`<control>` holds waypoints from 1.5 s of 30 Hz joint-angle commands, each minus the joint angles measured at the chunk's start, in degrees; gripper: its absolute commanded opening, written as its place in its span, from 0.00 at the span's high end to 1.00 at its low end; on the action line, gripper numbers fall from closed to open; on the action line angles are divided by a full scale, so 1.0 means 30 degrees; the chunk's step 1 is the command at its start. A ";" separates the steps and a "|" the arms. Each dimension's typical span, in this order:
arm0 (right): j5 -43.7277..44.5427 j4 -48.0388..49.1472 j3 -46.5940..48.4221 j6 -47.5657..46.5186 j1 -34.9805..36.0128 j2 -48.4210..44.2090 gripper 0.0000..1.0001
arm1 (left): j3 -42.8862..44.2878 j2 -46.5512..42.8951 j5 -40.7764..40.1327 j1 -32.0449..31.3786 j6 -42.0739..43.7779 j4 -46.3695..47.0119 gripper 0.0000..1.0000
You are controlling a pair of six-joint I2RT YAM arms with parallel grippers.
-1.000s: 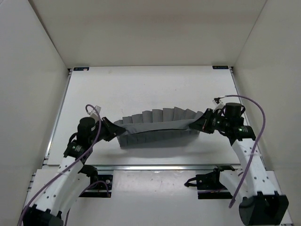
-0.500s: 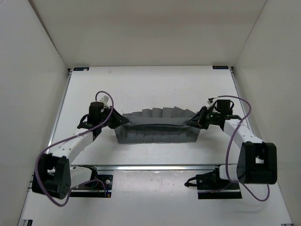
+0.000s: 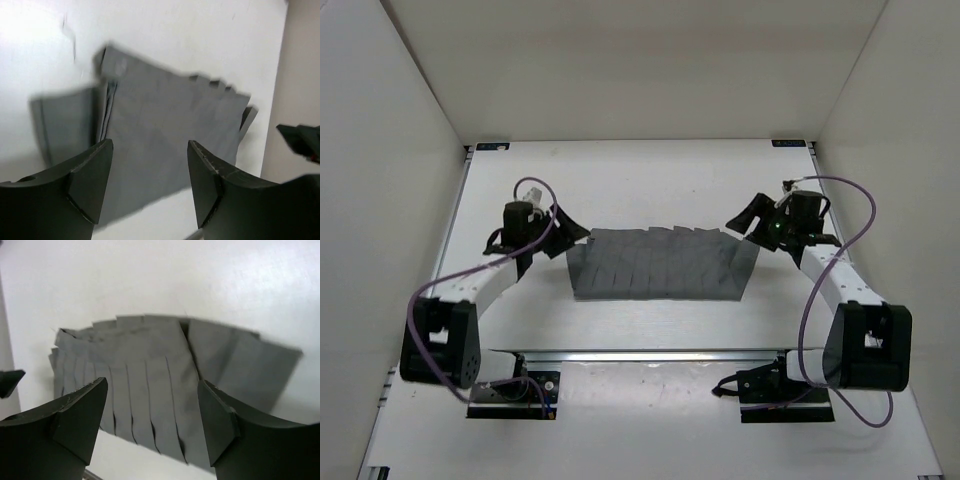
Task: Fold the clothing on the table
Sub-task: Fold the skirt
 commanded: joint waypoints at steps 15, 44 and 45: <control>0.3352 -0.3180 -0.8122 0.3089 0.0804 -0.7094 0.29 | -0.9690 -0.9873 -0.3428 -0.1553 -0.1377 -0.2384 0.27; -0.0066 -0.1394 -0.5349 -0.1271 -0.1220 -0.5575 1.00 | -0.9486 -0.4395 -0.3458 -0.5305 -0.2869 0.3093 1.00; -0.0247 -0.1654 -0.4267 -0.2089 -0.0492 -0.5399 1.00 | -0.9601 -0.4249 -0.3256 -0.5305 -0.2870 0.3558 1.00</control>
